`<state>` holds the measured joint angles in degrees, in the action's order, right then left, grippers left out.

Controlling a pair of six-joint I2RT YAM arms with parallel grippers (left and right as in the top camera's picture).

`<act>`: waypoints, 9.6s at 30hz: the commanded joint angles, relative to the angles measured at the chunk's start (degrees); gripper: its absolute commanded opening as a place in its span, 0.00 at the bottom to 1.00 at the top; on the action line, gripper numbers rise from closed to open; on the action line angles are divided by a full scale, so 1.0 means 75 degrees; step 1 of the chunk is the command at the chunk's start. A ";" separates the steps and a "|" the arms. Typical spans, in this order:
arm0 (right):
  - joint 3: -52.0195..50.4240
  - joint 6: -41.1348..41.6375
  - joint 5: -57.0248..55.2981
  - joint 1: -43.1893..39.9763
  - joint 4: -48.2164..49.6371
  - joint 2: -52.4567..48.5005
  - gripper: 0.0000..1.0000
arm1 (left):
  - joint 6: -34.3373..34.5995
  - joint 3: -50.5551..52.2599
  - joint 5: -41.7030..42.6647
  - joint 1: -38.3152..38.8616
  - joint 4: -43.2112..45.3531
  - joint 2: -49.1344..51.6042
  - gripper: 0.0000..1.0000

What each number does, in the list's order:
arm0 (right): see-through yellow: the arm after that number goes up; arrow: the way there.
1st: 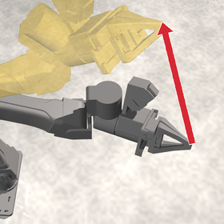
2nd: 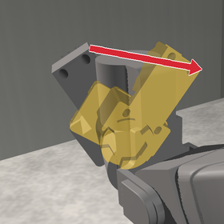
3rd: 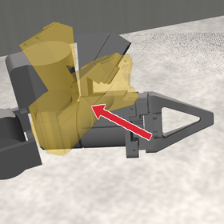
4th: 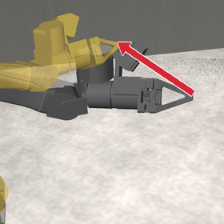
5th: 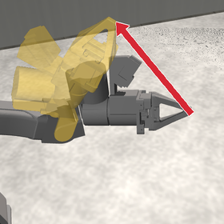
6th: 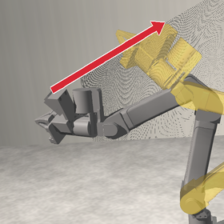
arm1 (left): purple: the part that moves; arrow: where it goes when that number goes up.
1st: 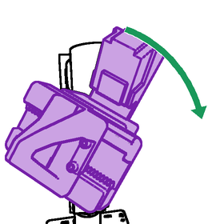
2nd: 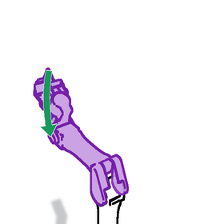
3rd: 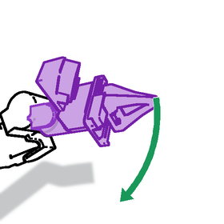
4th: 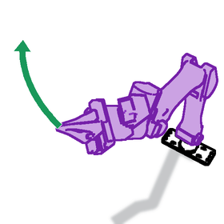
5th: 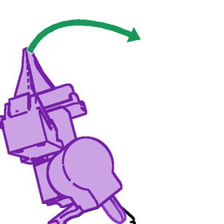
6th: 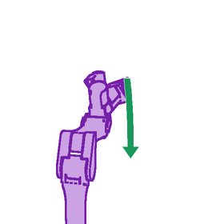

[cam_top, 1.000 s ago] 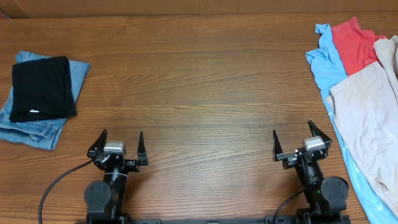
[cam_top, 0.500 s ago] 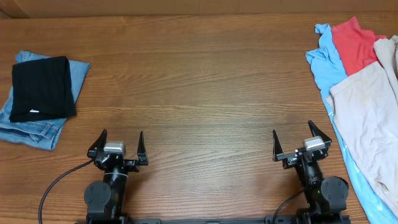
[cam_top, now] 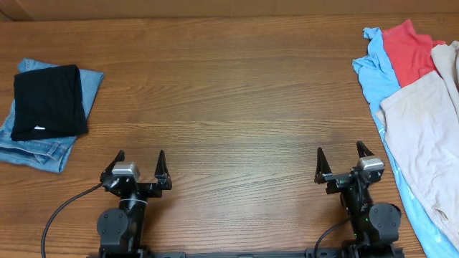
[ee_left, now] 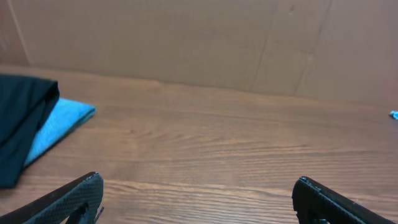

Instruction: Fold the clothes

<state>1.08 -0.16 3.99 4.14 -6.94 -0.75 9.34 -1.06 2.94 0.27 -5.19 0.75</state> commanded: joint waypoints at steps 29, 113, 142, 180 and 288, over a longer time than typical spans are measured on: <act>0.7740 0.0991 -0.0058 -0.0423 -0.4202 -0.7857 1.00 | -0.0560 -0.5811 -0.0463 0.0015 -0.3080 0.5246 1.00; 1.0824 0.1253 -0.2168 0.1478 -0.0731 -1.2724 1.00 | -0.0178 -0.5945 0.0216 0.0015 -0.3276 0.5598 1.00; 1.0821 0.2090 -0.1658 -0.3564 -0.6805 -1.0958 1.00 | 0.3459 -0.9034 0.2565 0.5455 -0.1754 1.3749 1.00; 1.0821 0.2092 -0.1314 -0.3564 -0.6781 -1.0958 1.00 | 0.6554 -0.9451 0.2949 0.6916 0.0058 1.6250 0.72; 1.0713 0.1967 -0.1026 -0.3561 -0.7096 -1.1497 1.00 | 0.1090 -1.1130 0.1212 0.0921 -0.9766 1.2202 0.91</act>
<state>81.41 14.92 -3.79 -22.48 -60.05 -85.86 19.68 -85.49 7.64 9.89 -76.69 91.05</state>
